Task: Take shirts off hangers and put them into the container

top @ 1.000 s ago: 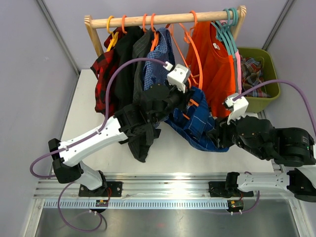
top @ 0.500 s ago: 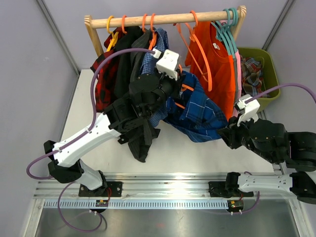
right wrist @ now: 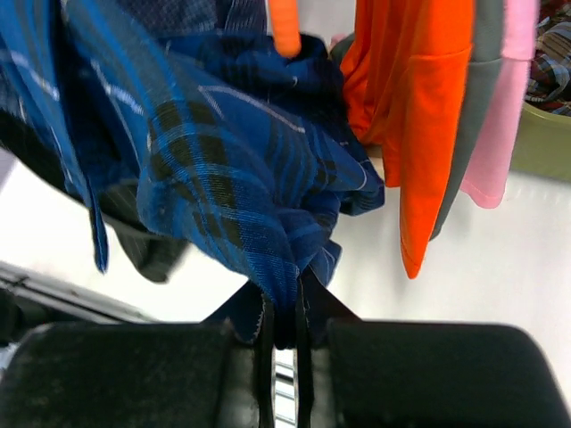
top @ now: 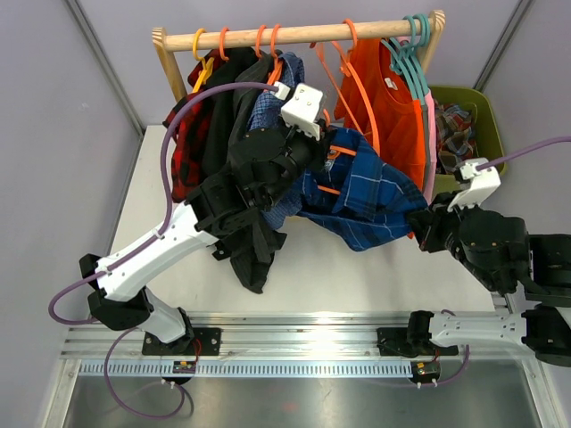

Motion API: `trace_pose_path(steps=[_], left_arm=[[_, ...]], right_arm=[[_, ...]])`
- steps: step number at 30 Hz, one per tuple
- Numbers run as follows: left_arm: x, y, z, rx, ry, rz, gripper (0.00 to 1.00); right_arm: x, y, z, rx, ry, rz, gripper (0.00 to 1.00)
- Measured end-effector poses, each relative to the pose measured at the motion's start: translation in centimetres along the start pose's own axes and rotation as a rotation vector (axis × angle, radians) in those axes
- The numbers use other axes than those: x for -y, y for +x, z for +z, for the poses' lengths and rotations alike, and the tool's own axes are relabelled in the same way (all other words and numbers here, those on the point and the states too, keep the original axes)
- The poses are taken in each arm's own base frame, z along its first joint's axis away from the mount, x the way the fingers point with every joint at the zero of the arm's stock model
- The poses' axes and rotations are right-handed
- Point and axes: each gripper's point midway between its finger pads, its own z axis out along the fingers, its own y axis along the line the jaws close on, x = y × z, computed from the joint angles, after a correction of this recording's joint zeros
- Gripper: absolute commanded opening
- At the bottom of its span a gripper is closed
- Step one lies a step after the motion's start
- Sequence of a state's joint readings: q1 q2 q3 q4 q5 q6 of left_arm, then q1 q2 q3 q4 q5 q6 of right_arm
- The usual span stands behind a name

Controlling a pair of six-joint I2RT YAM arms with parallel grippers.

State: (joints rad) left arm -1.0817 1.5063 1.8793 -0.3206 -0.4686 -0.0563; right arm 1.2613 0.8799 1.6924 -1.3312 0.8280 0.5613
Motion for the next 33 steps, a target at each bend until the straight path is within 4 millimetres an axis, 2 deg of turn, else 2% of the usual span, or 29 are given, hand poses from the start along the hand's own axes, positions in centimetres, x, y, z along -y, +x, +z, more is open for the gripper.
trace_pose_path(steps=[6,15,16,18,20,23,25,29,33], left_arm=[[0.6,-1.2,-0.5,0.045,0.036,-0.005,0.0],[0.0,-2.5,-1.9,0.113,0.04,0.031,0.0],[-0.4,-2.7,-2.2,0.123,0.031,0.04,0.0],[-2.6,-3.6,-3.1,0.141,-0.054,0.069,0.0],[-5.3,-5.5,-4.7,0.185,-0.131,0.07,0.0],[-6.6,-8.7,-7.5,0.272,-0.147,0.042,0.0],[-7.2,-9.6,-8.8,0.3,-0.154,0.031,0.0],[-8.1,-9.7,-9.8,0.302,-0.175,0.018,0.0],[-8.5,-9.0,-9.9,0.275,-0.185,-0.012,0.0]], right_arm=[[0.6,-1.6,-0.5,0.064,0.013,0.091,0.0],[0.5,-2.7,-0.5,0.106,0.026,0.122,0.0],[0.6,-2.8,-0.5,0.11,0.027,0.125,0.0],[1.8,-3.3,-0.9,0.139,0.07,0.143,0.0],[2.8,-4.3,-1.8,0.177,0.07,0.194,0.0],[3.2,-5.5,-2.6,0.212,0.046,0.258,0.0],[2.9,-5.9,-2.7,0.22,0.039,0.275,0.0],[2.4,-5.5,-2.0,0.206,0.052,0.248,0.0],[1.7,-4.0,-0.7,0.167,0.085,0.169,0.0]])
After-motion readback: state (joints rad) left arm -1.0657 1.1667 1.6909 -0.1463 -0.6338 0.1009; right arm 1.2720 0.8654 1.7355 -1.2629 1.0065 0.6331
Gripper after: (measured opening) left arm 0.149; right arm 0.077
